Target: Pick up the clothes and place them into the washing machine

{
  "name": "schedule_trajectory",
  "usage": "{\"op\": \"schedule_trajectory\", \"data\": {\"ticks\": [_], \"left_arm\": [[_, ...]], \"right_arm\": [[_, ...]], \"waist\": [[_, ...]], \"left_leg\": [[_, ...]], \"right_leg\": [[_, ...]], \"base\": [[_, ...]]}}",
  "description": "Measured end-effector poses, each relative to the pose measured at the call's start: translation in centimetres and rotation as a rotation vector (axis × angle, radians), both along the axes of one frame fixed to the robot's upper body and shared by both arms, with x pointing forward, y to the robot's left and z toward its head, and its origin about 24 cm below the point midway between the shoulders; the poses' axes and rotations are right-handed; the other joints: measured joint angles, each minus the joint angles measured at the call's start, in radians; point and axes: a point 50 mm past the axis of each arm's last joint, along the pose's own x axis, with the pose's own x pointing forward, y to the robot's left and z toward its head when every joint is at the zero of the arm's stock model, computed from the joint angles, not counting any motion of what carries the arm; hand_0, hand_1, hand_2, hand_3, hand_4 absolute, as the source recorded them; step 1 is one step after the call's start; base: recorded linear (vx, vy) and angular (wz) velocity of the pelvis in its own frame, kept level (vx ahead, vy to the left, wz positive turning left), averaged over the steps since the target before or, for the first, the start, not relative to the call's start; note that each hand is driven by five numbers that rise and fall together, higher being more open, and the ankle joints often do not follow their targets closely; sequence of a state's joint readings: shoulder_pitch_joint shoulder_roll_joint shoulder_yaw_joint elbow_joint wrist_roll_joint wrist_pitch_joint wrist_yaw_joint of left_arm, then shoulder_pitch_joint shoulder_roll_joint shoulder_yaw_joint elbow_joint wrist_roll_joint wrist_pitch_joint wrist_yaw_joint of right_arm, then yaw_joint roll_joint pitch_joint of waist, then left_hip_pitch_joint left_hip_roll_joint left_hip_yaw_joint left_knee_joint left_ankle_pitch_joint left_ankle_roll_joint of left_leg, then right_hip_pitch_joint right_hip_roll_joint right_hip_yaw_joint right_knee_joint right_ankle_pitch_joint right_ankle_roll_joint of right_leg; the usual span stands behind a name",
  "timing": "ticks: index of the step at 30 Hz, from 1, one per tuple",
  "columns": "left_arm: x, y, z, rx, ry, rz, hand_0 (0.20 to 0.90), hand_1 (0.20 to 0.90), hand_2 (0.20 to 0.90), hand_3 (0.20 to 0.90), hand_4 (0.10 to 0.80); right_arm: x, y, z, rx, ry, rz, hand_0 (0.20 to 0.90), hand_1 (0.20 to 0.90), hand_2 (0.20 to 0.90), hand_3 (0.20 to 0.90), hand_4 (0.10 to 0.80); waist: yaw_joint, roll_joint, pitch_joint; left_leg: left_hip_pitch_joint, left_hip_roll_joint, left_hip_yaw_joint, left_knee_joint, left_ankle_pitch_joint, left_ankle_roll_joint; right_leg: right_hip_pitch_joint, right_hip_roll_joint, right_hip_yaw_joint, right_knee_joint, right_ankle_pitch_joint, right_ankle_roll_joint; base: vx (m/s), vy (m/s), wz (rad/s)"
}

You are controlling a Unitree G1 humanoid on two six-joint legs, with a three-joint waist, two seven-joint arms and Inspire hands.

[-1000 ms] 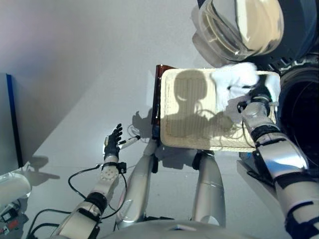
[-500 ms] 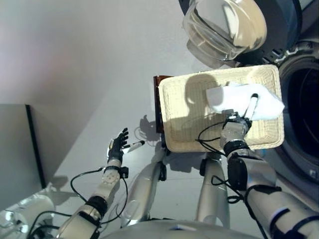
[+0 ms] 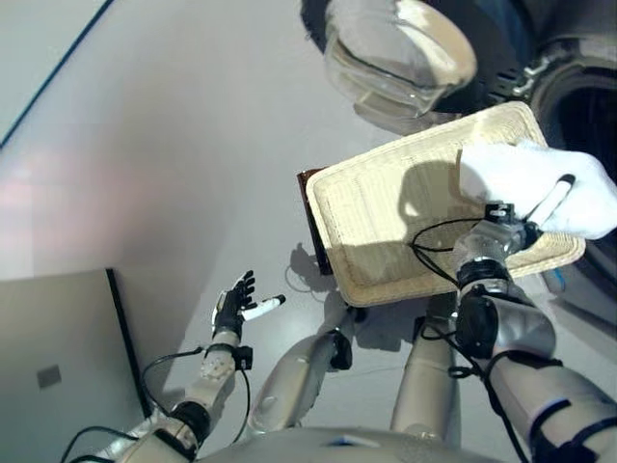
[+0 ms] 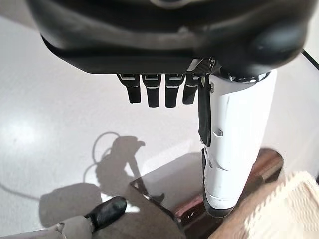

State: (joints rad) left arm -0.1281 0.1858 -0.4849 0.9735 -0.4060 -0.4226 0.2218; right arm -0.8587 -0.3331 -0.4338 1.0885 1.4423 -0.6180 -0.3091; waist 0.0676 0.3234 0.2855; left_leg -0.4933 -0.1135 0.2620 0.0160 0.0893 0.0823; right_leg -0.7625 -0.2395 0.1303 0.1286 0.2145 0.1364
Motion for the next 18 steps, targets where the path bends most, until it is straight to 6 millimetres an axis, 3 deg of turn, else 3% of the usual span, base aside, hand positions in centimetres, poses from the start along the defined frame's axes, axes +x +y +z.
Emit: {"op": "schedule_trajectory", "data": {"ticks": [7, 13, 14, 15, 18], "left_arm": [[-0.2, -0.9, 0.0, -0.033, -0.005, -0.031, 0.9, 0.9, 0.9, 0.9, 0.8], [-0.8, -0.7, -0.3, -0.047, 0.008, -0.009, 0.9, 0.9, 0.9, 0.9, 0.8], [-0.8, -0.7, -0.4, -0.046, 0.01, -0.008, 0.9, 0.9, 0.9, 0.9, 0.8], [-0.9, -0.7, -0.4, -0.047, 0.011, -0.008, 0.9, 0.9, 0.9, 0.9, 0.8], [-0.9, -0.7, -0.4, -0.047, 0.012, -0.007, 0.9, 0.9, 0.9, 0.9, 0.8]], "right_arm": [[0.0, -1.5, 4.3, -0.05, -0.144, -0.086, 0.2, 0.2, 0.2, 0.2, 0.3], [-1.2, -2.7, 11.3, -0.16, -0.347, -0.203, 0.2, 0.2, 0.2, 0.2, 0.3], [-1.4, -2.6, 12.0, -0.16, -0.37, -0.217, 0.244, 0.244, 0.244, 0.244, 0.331], [-1.4, -2.5, 12.5, -0.152, -0.38, -0.222, 0.9, 0.9, 0.9, 0.9, 0.8], [-1.3, -2.4, 12.6, -0.148, -0.349, -0.222, 0.9, 0.9, 0.9, 0.9, 0.8]], "waist": [[-0.029, 0.03, -0.023], [-0.031, 0.051, -0.04], [-0.031, 0.052, -0.041], [-0.031, 0.053, -0.042], [-0.031, 0.053, -0.042]], "left_leg": [[0.016, -0.011, 0.039, -0.001, -0.019, 0.002], [0.017, -0.011, 0.047, -0.004, -0.024, -0.001], [0.017, -0.011, 0.047, -0.005, -0.025, -0.002], [0.017, -0.011, 0.047, -0.005, -0.025, -0.002], [0.017, -0.011, 0.047, -0.005, -0.026, -0.003]], "right_leg": [[-0.007, -0.002, 0.027, -0.016, 0.007, 0.01], [-0.017, 0.004, 0.042, -0.013, 0.007, 0.01], [-0.018, 0.005, 0.043, -0.013, 0.007, 0.01], [-0.018, 0.006, 0.045, -0.013, 0.007, 0.01], [-0.019, 0.007, 0.046, -0.013, 0.007, 0.01]], "base": [[0.018, 0.008, -0.23], [0.021, -0.008, -0.08], [0.0, 0.0, 0.0], [0.012, -0.011, -0.03], [0.0, 0.0, 0.0]]}}
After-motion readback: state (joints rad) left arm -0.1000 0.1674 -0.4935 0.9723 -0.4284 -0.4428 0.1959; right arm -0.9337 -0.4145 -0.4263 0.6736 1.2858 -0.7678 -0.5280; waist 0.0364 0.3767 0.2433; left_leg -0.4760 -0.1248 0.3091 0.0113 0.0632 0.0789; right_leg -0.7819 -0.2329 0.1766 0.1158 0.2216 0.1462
